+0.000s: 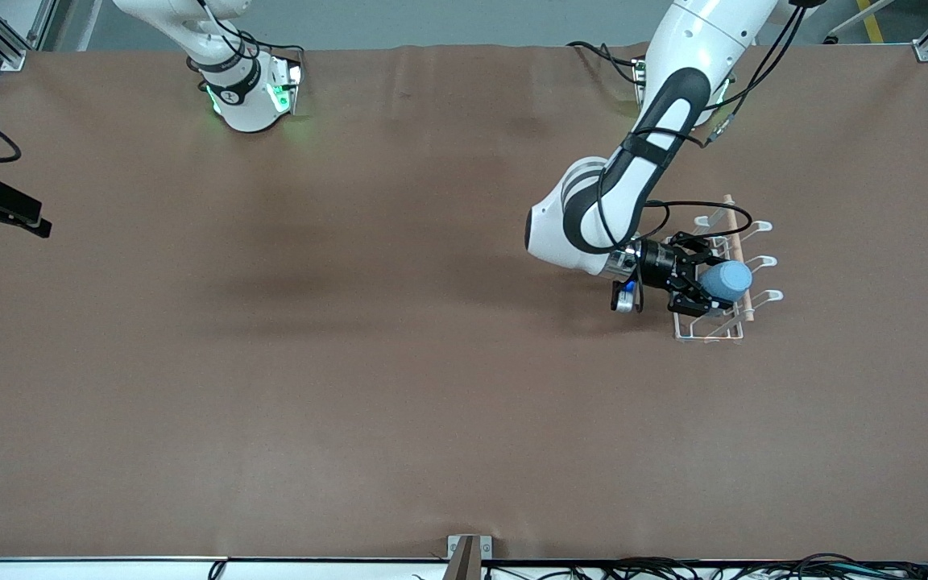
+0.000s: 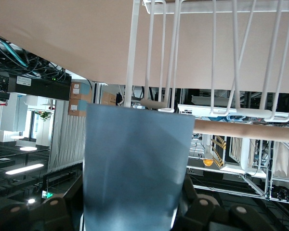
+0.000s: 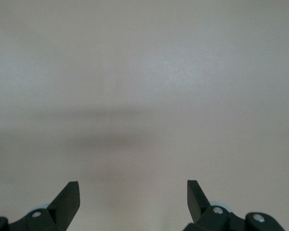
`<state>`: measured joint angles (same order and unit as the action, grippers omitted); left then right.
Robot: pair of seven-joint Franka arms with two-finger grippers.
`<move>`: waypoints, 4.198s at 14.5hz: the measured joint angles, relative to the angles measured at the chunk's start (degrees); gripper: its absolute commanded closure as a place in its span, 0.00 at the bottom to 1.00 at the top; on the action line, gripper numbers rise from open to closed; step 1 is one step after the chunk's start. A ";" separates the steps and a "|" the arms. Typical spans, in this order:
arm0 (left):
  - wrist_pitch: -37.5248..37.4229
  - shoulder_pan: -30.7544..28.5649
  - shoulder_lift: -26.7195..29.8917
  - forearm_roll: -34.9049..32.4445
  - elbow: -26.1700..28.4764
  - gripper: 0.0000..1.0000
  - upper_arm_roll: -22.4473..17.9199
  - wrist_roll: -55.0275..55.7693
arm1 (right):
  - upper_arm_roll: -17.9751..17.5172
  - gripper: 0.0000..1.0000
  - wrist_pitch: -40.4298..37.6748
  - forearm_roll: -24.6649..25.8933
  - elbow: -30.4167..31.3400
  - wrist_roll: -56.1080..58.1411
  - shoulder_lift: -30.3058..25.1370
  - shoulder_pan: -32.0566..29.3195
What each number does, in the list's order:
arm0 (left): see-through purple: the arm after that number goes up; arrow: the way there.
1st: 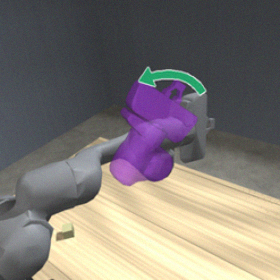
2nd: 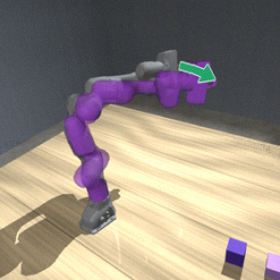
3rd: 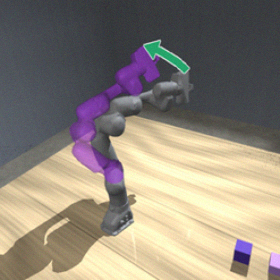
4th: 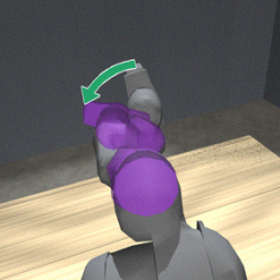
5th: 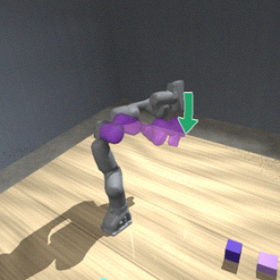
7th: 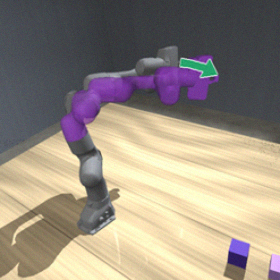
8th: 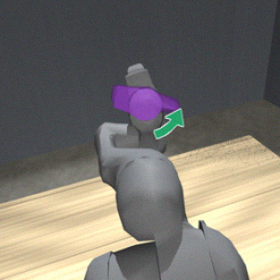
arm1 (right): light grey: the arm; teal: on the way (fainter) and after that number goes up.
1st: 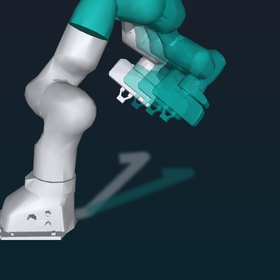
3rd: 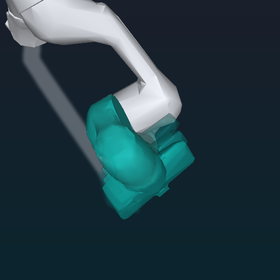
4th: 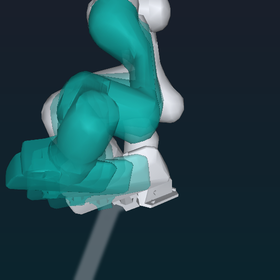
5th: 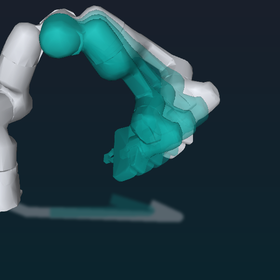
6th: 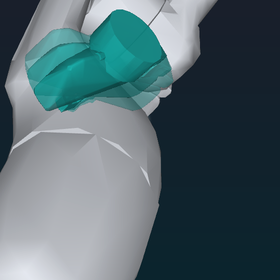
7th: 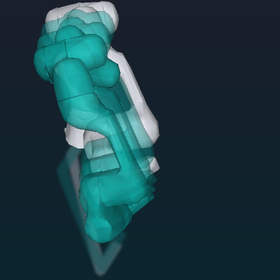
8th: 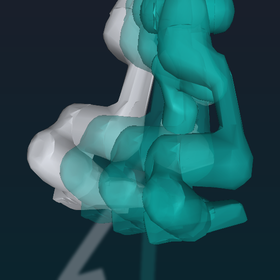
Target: Hang cup on cup holder
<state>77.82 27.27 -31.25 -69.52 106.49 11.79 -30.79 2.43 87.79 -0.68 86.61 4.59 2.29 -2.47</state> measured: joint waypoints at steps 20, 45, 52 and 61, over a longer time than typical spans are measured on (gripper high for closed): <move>0.03 -0.67 -2.46 -1.65 -0.95 0.00 -0.09 10.46 | -1.21 0.00 5.39 0.12 9.01 -5.53 -6.20 -1.44; 1.54 -18.27 14.88 56.45 -36.30 0.00 -0.45 21.46 | -1.60 0.00 2.82 0.14 5.88 -5.35 -4.12 -0.64; 1.50 -28.59 21.73 67.55 -33.67 0.00 -0.68 30.27 | -1.59 0.00 2.76 0.14 5.86 -5.35 -4.10 -0.65; 10.51 -30.65 31.17 67.55 -18.92 0.00 -0.70 34.00 | -1.58 0.00 2.74 0.14 5.85 -5.35 -4.10 -0.66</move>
<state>88.33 -3.37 -0.08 -1.97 87.57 11.09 3.22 0.84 90.53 -0.55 92.46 -0.76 -1.81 -3.13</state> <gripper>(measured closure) 0.000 0.000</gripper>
